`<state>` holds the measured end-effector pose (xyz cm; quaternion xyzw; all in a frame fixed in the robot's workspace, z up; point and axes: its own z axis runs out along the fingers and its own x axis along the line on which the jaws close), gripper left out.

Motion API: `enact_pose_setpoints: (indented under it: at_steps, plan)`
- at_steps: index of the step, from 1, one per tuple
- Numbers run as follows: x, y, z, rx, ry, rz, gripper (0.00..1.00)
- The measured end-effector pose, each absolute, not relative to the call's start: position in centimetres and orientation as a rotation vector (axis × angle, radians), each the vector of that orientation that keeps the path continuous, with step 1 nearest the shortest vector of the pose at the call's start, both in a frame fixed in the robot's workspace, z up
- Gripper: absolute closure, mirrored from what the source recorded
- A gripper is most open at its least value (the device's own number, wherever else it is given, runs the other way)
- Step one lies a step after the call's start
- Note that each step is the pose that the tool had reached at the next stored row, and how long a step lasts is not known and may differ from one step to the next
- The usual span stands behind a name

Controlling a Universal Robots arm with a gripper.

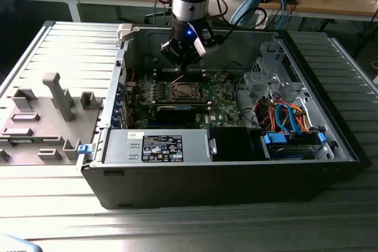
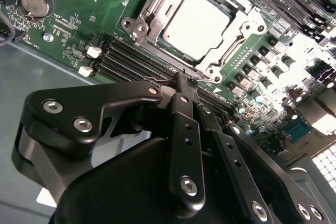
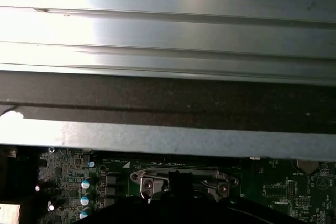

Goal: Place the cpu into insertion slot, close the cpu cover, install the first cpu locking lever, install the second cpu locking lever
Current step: 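Install the first cpu locking lever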

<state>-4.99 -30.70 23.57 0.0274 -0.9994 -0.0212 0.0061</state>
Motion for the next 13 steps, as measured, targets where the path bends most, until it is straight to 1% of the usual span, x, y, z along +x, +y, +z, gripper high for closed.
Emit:
enact_pose_setpoints:
  at_steps: [13]
  plan:
    - [-6.1, -30.5, 22.6, 0.099, -3.127, -0.068, 0.89]
